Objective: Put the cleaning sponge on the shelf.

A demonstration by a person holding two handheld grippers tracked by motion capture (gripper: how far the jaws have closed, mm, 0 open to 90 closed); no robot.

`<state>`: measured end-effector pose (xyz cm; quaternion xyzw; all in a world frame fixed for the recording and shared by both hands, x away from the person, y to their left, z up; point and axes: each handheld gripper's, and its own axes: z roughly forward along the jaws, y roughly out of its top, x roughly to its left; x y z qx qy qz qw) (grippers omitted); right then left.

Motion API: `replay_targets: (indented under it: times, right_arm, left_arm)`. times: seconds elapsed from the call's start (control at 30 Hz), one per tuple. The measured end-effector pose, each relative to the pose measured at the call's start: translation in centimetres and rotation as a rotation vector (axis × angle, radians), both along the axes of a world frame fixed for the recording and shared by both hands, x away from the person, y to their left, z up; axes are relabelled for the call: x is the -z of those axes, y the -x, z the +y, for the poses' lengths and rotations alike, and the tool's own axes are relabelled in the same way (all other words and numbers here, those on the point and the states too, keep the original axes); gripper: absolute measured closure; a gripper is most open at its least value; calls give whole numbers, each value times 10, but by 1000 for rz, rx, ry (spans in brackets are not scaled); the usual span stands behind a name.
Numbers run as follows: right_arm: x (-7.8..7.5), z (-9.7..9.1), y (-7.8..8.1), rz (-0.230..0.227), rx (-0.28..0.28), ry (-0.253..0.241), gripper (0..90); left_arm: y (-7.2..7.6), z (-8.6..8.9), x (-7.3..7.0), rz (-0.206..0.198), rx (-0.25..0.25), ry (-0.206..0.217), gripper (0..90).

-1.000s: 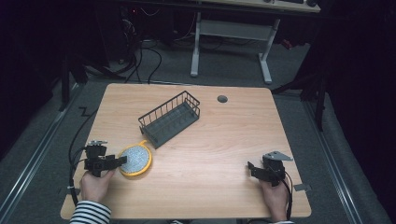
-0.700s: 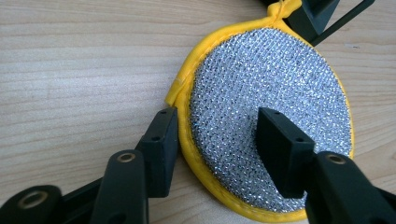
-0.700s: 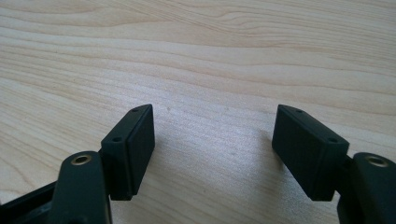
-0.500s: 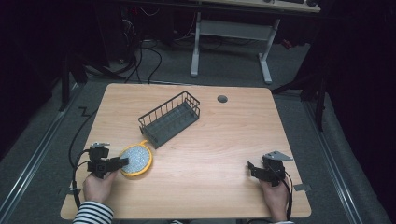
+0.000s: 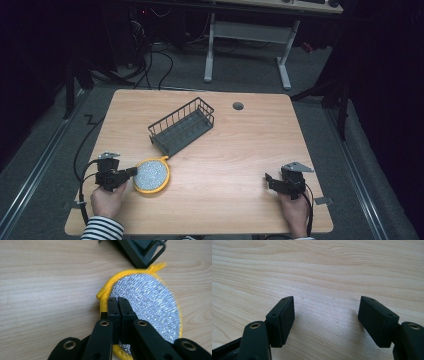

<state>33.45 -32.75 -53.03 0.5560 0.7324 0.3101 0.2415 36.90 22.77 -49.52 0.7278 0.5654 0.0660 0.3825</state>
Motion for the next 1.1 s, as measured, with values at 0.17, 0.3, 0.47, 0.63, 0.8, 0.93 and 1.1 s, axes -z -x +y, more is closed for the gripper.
replay_targets:
  times: [0.17,0.3,0.47,0.63,0.8,0.93,1.1]
  right_arm:
    - [0,0,0,-1,0,-2,296]
    - [0,0,0,0,2,-4,296]
    - [0,0,0,0,3,-9,296]
    - [0,0,0,0,2,-7,296]
    - [0,0,0,0,1,-6,295]
    - [0,-1,0,0,2,-10,296]
    - [0,-1,0,0,1,-11,296]
  left_arm:
    - [3,-3,-12,-30,23,-37,899]
    - [4,-1,-14,-29,17,-44,900]
    - [5,-2,-18,-40,27,-32,900]
    - [7,-5,-33,-82,53,-39,900]
    - [11,-7,-50,-121,67,-44,900]
    - [12,-7,-65,-141,80,-39,900]
    - [9,-1,-85,-169,77,-31,900]
